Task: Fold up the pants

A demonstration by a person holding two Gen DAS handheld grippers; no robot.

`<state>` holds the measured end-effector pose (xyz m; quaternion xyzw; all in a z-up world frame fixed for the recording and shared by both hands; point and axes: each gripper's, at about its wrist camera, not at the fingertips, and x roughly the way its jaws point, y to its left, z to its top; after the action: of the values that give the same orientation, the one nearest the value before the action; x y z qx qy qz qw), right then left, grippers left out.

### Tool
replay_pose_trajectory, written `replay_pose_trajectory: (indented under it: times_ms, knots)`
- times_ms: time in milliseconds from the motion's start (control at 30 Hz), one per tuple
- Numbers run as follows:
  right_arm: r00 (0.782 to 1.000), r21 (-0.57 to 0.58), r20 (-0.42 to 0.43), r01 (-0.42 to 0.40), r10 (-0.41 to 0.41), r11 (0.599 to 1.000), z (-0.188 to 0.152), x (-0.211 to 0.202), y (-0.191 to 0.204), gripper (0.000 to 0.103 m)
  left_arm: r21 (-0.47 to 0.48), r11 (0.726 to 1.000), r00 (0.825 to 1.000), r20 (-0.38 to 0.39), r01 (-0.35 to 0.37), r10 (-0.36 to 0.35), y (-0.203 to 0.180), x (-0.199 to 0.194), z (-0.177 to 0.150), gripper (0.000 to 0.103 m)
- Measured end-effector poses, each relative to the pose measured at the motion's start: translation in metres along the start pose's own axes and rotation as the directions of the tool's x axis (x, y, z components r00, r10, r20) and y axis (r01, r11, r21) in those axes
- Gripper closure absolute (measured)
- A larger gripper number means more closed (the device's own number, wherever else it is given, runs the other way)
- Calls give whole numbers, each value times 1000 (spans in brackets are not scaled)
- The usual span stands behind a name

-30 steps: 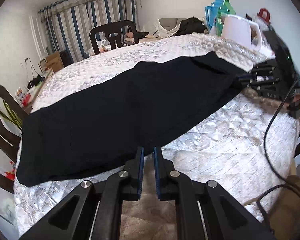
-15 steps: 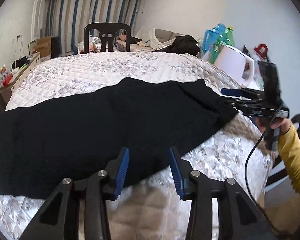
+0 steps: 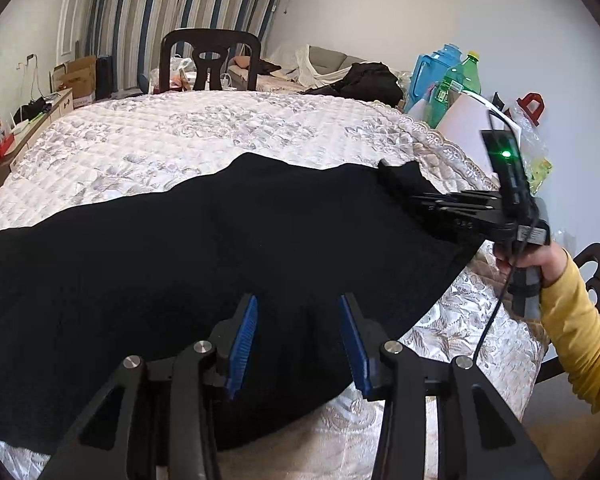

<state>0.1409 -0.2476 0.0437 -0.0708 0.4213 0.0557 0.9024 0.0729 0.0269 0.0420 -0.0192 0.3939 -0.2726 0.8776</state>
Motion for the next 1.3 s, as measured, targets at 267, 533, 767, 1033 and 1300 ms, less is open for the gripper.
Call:
replay_pose_trajectory:
  times_ms: [267,533,767,1033,1300]
  knots:
    - [997,204,69,-1,-13,979,-33,-44,-42,100,1,999,999,-19,44,-44,-4,17,12,55]
    - [997,416,49,-69,54,907,-76,-49,-65,100,-13,995,993,-67,95,-96,-8,32,15,54]
    - [993,476,79,-116,89,872,-84,-57,-72,100,-50,991,987,-93,126,-130,-6,36,12,53]
    - [995,566,77,-98,66,818,-97,-60,-91,95,-34,987,981,-114,155,-158,-16,39,13,49]
    - [986,526,66,97,-154,845,-92,-92,-98,91,-38,970,957,-159,240,-243,-31,46,15,43]
